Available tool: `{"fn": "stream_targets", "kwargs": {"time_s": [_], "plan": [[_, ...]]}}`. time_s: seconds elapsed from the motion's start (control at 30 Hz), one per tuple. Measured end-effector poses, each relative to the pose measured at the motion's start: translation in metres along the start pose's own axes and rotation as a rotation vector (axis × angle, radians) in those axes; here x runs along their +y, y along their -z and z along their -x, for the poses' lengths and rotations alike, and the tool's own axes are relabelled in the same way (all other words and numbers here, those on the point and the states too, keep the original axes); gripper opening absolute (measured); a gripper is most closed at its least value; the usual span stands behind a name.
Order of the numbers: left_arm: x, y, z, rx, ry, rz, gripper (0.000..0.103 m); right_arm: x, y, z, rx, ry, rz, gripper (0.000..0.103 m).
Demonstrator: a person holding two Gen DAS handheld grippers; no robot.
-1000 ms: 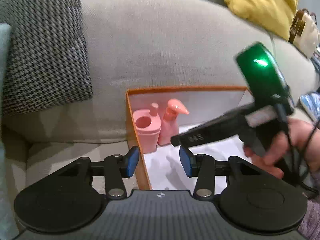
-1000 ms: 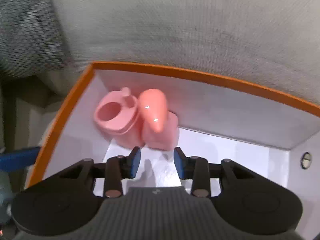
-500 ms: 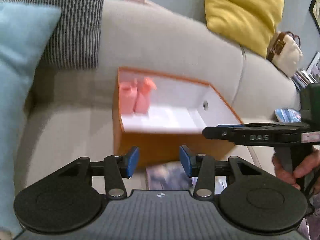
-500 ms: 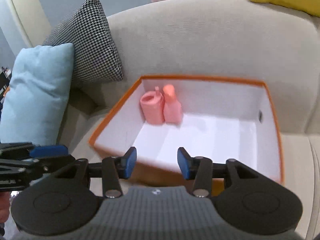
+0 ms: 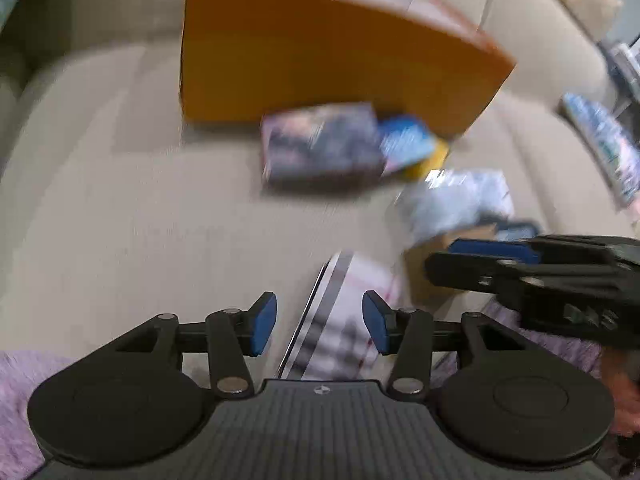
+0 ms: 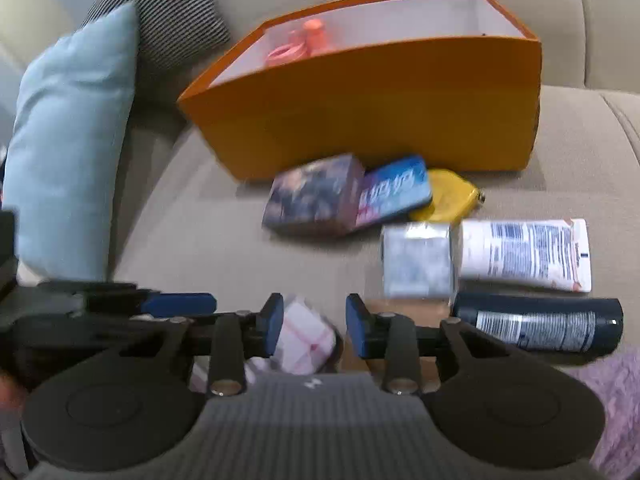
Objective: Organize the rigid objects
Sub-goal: 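Withdraw both tools and grasp the plaid box with the left tool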
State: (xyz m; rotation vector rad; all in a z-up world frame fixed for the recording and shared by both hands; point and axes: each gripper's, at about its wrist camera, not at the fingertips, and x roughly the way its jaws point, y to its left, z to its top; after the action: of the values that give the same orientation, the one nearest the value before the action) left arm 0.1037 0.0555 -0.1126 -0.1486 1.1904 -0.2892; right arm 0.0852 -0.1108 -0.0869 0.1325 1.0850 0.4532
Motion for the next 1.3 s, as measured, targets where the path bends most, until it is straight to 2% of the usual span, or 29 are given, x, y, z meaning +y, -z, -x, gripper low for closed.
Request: {"fn": "stream_targets", "kwargs": {"time_s": [0.03,0.13,0.23,0.3,0.37,0.43,0.53,0.6,0.63,0.77,0.83,0.93,1.17,1.23,1.3], "plan": [[0.001,0.002,-0.004,0.021,-0.002,0.002,0.059,0.003,0.006,0.0,-0.002,0.007,0.021,0.029],[-0.001,0.002,-0.013,0.066,-0.015,-0.02,0.064,0.007,0.013,-0.005,0.024,0.005,0.048,0.029],[-0.001,-0.001,-0.025,0.112,-0.025,-0.011,0.065,0.007,0.019,-0.011,0.063,0.024,0.065,0.029],[-0.001,0.0,-0.032,0.134,0.001,0.002,0.072,0.004,0.021,-0.017,0.097,0.032,0.062,0.026],[-0.003,-0.001,-0.038,0.146,-0.011,-0.009,0.075,-0.001,0.024,-0.022,0.119,0.041,0.047,0.026],[-0.003,-0.002,-0.041,0.158,-0.005,-0.003,0.078,-0.007,0.026,-0.025,0.135,0.061,0.033,0.021],[0.0,-0.002,-0.038,0.155,0.015,0.017,0.071,-0.017,0.028,-0.033,0.165,0.069,-0.009,0.021],[-0.004,-0.001,-0.036,0.138,0.03,0.02,0.053,-0.018,0.03,-0.035,0.177,0.066,-0.016,0.021],[-0.005,0.001,-0.033,0.136,0.028,0.021,0.051,-0.018,0.031,-0.036,0.178,0.059,-0.013,0.021],[-0.007,0.009,-0.019,0.144,0.088,0.044,0.03,-0.012,0.033,-0.036,0.178,0.028,0.01,0.02],[-0.013,0.011,-0.012,0.14,0.105,0.029,0.028,-0.012,0.034,-0.038,0.178,0.037,0.011,0.019],[-0.019,0.01,-0.013,0.138,0.084,0.022,0.03,-0.018,0.035,-0.038,0.179,0.034,-0.021,0.019],[-0.02,0.011,-0.032,0.13,0.108,0.078,0.032,-0.031,0.039,-0.034,0.192,0.059,-0.058,0.017],[-0.021,0.012,-0.03,0.117,0.107,0.093,0.03,-0.029,0.039,-0.032,0.189,0.064,-0.05,0.017],[-0.02,0.015,-0.017,0.082,0.107,0.106,0.023,-0.023,0.037,-0.031,0.183,0.053,-0.038,0.018]]}}
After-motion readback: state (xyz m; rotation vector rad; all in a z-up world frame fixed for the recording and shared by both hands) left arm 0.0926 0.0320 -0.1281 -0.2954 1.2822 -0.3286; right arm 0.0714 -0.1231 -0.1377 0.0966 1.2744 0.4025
